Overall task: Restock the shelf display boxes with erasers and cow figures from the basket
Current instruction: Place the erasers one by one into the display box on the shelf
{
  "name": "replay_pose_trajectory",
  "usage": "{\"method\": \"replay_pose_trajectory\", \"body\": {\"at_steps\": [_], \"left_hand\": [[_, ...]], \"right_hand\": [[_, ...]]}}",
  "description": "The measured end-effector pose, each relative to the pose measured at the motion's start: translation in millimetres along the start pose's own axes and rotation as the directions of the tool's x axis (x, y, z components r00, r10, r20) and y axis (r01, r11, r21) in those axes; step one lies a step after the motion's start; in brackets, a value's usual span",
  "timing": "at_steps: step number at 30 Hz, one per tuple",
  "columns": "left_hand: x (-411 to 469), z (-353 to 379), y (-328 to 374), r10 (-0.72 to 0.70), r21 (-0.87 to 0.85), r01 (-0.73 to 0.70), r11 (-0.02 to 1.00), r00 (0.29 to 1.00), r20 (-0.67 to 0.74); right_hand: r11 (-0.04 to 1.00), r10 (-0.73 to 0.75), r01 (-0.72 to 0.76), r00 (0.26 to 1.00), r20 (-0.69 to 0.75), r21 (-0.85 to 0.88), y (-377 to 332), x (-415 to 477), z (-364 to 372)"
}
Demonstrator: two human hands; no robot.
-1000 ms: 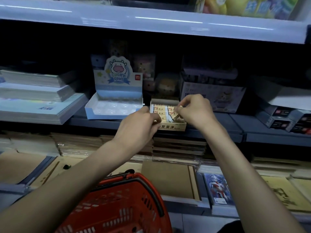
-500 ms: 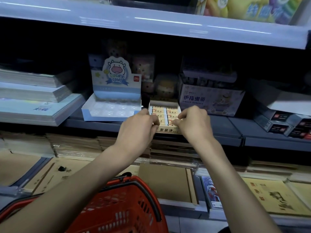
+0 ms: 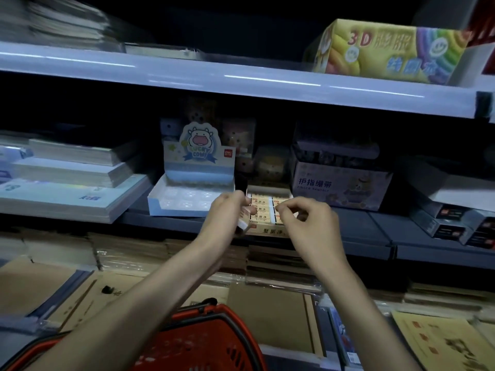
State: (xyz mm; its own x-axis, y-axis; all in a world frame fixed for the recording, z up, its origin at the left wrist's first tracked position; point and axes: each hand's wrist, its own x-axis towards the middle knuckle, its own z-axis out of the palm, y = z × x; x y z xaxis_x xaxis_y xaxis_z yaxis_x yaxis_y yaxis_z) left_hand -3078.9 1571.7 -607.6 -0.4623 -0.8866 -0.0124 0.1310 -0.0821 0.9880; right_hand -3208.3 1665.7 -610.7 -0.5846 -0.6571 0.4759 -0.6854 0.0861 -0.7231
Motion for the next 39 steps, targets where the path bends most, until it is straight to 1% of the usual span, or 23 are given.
{"method": "replay_pose_trajectory", "body": {"at_steps": [2, 3, 5, 9, 12, 14, 15, 16, 17, 18, 19, 20, 21, 22, 23, 24, 25, 26, 27, 29, 31, 36, 39], "left_hand": [[0.2, 2.5, 5.4, -0.081, -0.241, 0.088, 0.966, 0.996, 0.038], [-0.1, 3.2, 6.8, -0.092, -0.31, 0.106, 0.945, 0.994, 0.058], [-0.7, 4.6, 9.6, -0.101, -0.367, 0.122, 0.922, 0.992, 0.074], [-5.0, 11.0, 14.8, -0.105, -0.33, 0.121, 0.936, 0.992, 0.066], [-5.1, 19.9, 16.2, -0.079, -0.341, 0.094, 0.935, 0.995, 0.056], [-0.6, 22.0, 15.5, -0.052, -0.338, 0.076, 0.938, 0.995, 0.081], [2.3, 21.0, 14.8, -0.021, -0.282, 0.041, 0.959, 0.997, 0.075], [4.9, 18.2, 12.6, 0.033, -0.161, -0.024, 0.987, 0.998, 0.056], [7.1, 14.3, 8.2, 0.115, 0.018, -0.116, 0.993, 0.993, 0.039], [9.2, 9.2, 1.3, 0.226, 0.214, -0.229, 0.95, 0.973, 0.035], [10.6, 3.9, -6.4, 0.342, 0.397, -0.339, 0.853, 0.938, 0.066], [11.6, -0.7, -13.9, 0.415, 0.568, -0.409, 0.714, 0.901, 0.126], [11.9, -4.2, -21.3, 0.438, 0.704, -0.437, 0.559, 0.877, 0.197], [10.9, -7.0, -27.9, 0.433, 0.79, -0.448, 0.42, 0.863, 0.259], [11.1, -9.1, -33.7, 0.419, 0.835, -0.455, 0.309, 0.853, 0.31], [11.2, -11.0, -38.3, 0.412, 0.853, -0.472, 0.225, 0.839, 0.355], [11.4, -12.3, -40.9, 0.412, 0.855, -0.491, 0.166, 0.822, 0.392], [11.6, -13.6, -41.8, 0.42, 0.851, -0.508, 0.135, 0.807, 0.415], [12.1, -14.5, -41.1, 0.43, 0.845, -0.518, 0.13, 0.798, 0.423], [14.4, -16.5, -39.8, 0.443, 0.836, -0.527, 0.15, 0.792, 0.42], [15.4, -17.1, -39.3, 0.449, 0.835, -0.529, 0.15, 0.789, 0.419], [16.1, -21.4, -43.6, 0.468, 0.829, -0.537, 0.155, 0.779, 0.417], [17.6, -23.2, -45.5, 0.466, 0.823, -0.544, 0.163, 0.778, 0.422]], "right_hand": [[0.977, 0.07, -0.08, 0.996, 0.057, 0.197, -10.7, -6.3, 1.0], [0.956, 0.097, -0.12, 0.991, 0.096, 0.267, -14.6, -9.5, 2.8], [0.906, 0.147, -0.204, 0.973, 0.176, 0.37, -22.1, -15.6, 7.2], [0.747, 0.205, -0.353, 0.928, 0.31, 0.563, -32.6, -19.9, 12.8], [0.685, 0.229, -0.39, 0.917, 0.326, 0.616, -36.0, -18.0, 11.2], [0.598, 0.269, -0.437, 0.899, 0.345, 0.671, -35.4, -13.7, 8.6], [0.556, 0.3, -0.461, 0.887, 0.35, 0.691, -33.6, -9.4, 6.6], [0.546, 0.332, -0.475, 0.879, 0.342, 0.691, -30.9, -3.5, 4.6], [0.583, 0.362, -0.475, 0.878, 0.312, 0.659, -27.1, 3.5, 2.1], [0.651, 0.38, -0.46, 0.886, 0.265, 0.604, -21.7, 12.1, 0.4], [0.724, 0.383, -0.432, 0.9, 0.208, 0.538, -16.0, 20.8, -1.3], [0.789, 0.375, -0.399, 0.915, 0.147, 0.467, -11.2, 30.1, -2.4], [0.844, 0.356, -0.364, 0.93, 0.095, 0.393, -7.1, 39.0, -2.7], [0.887, 0.333, -0.334, 0.941, 0.059, 0.319, -3.0, 47.3, -1.7], [0.916, 0.314, -0.315, 0.948, 0.043, 0.248, 0.9, 55.0, 0.9], [0.934, 0.3, -0.304, 0.953, 0.048, 0.187, 3.9, 61.1, 4.5], [0.945, 0.289, -0.296, 0.955, 0.068, 0.138, 7.6, 66.1, 9.8], [0.95, 0.283, -0.293, 0.954, 0.097, 0.109, 12.1, 69.7, 16.5], [0.954, 0.276, -0.287, 0.953, 0.123, 0.09, 15.6, 71.4, 23.2], [0.97, 0.237, -0.243, 0.962, 0.136, 0.025, 22.7, 71.3, 36.4], [0.983, 0.177, -0.168, 0.976, 0.126, -0.079, 27.7, 69.9, 44.3], [0.953, 0.052, 0.003, 0.984, 0.172, -0.303, 26.8, 67.0, 52.9], [0.936, -0.009, 0.061, 0.989, 0.148, -0.346, 24.2, 68.0, 61.0]]}}
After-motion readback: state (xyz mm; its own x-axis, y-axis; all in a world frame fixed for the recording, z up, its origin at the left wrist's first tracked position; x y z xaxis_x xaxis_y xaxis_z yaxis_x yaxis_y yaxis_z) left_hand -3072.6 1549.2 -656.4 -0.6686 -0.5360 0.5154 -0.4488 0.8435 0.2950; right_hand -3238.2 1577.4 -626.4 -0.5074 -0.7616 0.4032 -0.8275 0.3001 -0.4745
